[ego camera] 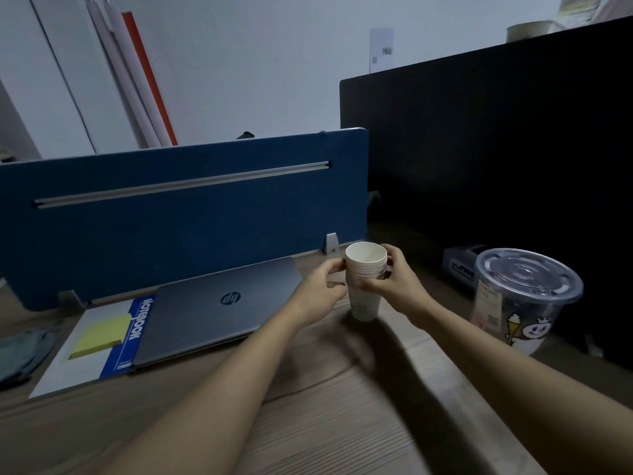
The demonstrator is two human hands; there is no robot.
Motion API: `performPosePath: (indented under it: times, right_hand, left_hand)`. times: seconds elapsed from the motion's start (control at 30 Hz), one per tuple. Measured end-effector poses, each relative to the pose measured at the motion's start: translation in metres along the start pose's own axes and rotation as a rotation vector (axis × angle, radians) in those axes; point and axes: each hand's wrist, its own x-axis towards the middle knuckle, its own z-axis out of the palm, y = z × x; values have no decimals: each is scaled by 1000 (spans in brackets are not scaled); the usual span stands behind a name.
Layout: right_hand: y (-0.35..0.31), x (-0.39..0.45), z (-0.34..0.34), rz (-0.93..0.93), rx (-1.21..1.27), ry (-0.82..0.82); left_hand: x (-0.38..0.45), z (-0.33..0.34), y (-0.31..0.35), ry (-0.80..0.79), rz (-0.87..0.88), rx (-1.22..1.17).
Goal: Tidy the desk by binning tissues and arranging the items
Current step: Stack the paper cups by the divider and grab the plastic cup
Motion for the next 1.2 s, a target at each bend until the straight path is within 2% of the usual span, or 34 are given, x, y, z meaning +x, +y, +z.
performPosePath:
  times: [0.47, 0.73, 1.2]
  right_hand:
    - [32, 12, 23, 1, -84, -22]
    - [45, 42, 54, -5, -137, -24]
    - [65, 113, 104, -6, -229, 21]
  left_hand:
    - [-3, -12, -20, 26, -62, -41]
    - [1, -52, -55, 96, -92, 164]
    - [5, -104, -101, 61, -77, 481]
